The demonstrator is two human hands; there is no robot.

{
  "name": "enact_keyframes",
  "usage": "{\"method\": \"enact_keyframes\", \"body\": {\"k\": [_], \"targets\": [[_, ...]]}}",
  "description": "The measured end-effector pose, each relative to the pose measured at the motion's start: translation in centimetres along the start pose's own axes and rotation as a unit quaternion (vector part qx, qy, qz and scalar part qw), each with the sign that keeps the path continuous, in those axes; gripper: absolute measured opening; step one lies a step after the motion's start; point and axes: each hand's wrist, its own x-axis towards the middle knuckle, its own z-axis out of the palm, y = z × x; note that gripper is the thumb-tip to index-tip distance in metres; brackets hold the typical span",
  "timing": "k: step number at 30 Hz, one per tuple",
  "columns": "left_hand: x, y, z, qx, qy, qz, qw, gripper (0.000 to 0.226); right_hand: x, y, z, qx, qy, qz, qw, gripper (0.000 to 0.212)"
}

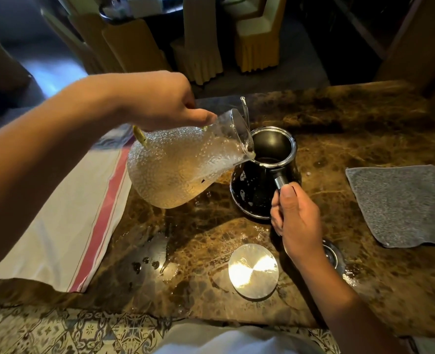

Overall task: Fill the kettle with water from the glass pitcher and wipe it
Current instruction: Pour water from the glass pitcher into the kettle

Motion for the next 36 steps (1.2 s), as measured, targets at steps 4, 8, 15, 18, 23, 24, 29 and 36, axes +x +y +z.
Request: {"method": "enact_keyframes", "body": {"k": [4, 8, 15, 18, 23, 24, 29, 36], "targets": [[0.2, 0.1, -0.3, 0.018, -0.005, 0.009, 1.000, 0.066, 0.1, 0.0, 0.0, 0.000, -0.001, 0.008, 1.000, 0.071], [0.1, 0.5, -0.6, 0.032, -0.014, 0.016, 0.999, 0.070, 0.1, 0.1, -0.1, -0.001, -0.003, 0.010, 1.000, 0.069], [0.3, 0.5, -0.8, 0.050, -0.014, 0.018, 0.998, 0.075, 0.2, 0.0, -0.1, 0.003, -0.012, 0.006, 1.000, 0.074], [0.5, 0.7, -0.9, 0.052, -0.012, 0.016, 0.998, 0.063, 0.2, 0.0, -0.1, -0.001, -0.013, 0.002, 1.000, 0.074], [0.6, 0.8, -1.0, 0.061, -0.010, 0.010, 0.998, 0.068, 0.2, 0.0, -0.1, 0.000, -0.014, 0.004, 1.000, 0.078], [0.6, 0.8, -1.1, 0.061, -0.011, 0.007, 0.998, 0.068, 0.2, 0.0, -0.1, -0.003, -0.014, 0.003, 1.000, 0.078], [0.7, 1.1, -1.2, 0.067, -0.018, 0.008, 0.998, 0.066, 0.3, 0.0, -0.1, -0.005, -0.014, 0.001, 1.000, 0.078], [0.6, 1.3, -1.4, 0.077, -0.022, 0.009, 0.997, 0.061, 0.2, 0.0, -0.2, 0.002, -0.019, 0.002, 1.000, 0.081]]}}
